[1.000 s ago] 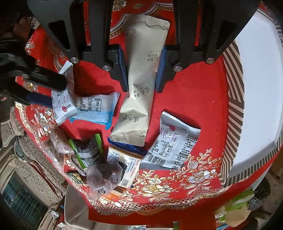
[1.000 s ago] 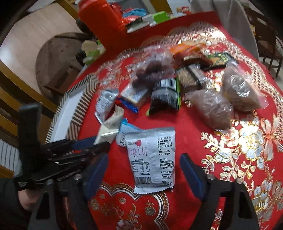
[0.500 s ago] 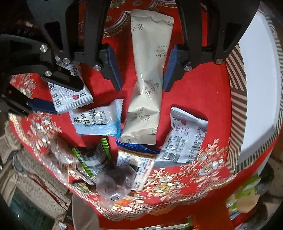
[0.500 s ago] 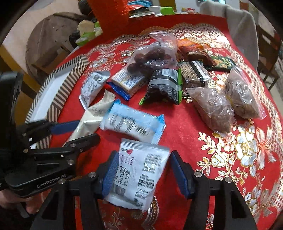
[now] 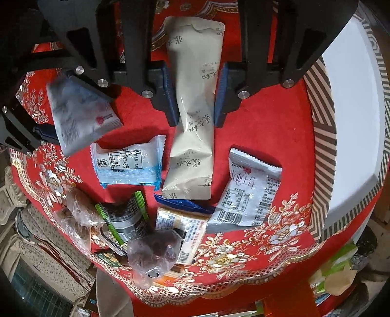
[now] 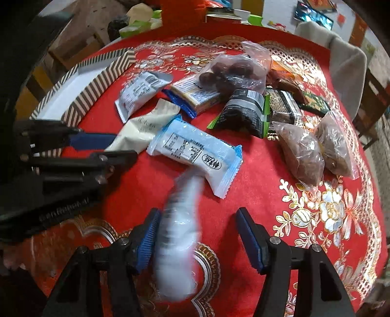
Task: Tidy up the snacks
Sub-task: 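Grasp the white strawberry-print packet with the right gripper while the left gripper holds the cream pouch, then carry both packets to the white tray and release them inside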
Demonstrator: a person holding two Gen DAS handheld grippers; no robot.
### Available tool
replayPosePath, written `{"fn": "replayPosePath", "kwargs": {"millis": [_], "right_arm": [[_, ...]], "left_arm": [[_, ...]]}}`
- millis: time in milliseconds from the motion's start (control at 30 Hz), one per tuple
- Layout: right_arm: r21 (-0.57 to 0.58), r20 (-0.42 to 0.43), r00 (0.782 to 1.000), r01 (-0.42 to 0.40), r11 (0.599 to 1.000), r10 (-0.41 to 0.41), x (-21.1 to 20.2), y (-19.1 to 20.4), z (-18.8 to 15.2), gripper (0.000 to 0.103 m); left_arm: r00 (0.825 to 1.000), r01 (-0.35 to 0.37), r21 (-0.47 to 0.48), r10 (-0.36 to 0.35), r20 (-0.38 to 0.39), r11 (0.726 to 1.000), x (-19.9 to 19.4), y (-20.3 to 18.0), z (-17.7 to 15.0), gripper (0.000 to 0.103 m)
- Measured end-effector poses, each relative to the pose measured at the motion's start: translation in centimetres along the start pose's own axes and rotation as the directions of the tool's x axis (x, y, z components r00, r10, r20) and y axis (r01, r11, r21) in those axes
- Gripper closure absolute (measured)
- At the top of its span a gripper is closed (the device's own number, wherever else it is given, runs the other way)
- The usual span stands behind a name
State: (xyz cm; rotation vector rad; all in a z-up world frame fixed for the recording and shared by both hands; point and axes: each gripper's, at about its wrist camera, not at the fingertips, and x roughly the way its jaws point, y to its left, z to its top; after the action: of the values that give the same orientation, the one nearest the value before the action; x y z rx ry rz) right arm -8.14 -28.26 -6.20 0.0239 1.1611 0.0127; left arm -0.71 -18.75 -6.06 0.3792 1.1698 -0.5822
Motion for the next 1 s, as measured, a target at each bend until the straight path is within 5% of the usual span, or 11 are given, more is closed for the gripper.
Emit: {"fn": "replayPosePath", "kwargs": {"millis": [100,467,1000], "right_arm": [[0.058,0.013,1.0,-0.023,0.998,0.022,-0.5,-1.5,-0.2,0.055],[0.21,0.068,0.996,-0.068,0.975,0.055,-2.6,-5.5,-0.8,0.056],[0.227,0.082,0.987,-0.155,0.962,0.14,-2.6,-8.3,-1.4,0.056]], "left_arm": [[1.0,-0.001,-0.008,0.001,-0.003,1.0,-0.1,0.0,-0.2,0.075],[1.0,0.01,-0.024,-0.009,0.017,1.0,-1.8,-0.7,-0.5,0.076],[0.994,-0.034,-0.072,0.041,0.102,0.997,-5.3,-2.7,-1.3,0.076]]}}
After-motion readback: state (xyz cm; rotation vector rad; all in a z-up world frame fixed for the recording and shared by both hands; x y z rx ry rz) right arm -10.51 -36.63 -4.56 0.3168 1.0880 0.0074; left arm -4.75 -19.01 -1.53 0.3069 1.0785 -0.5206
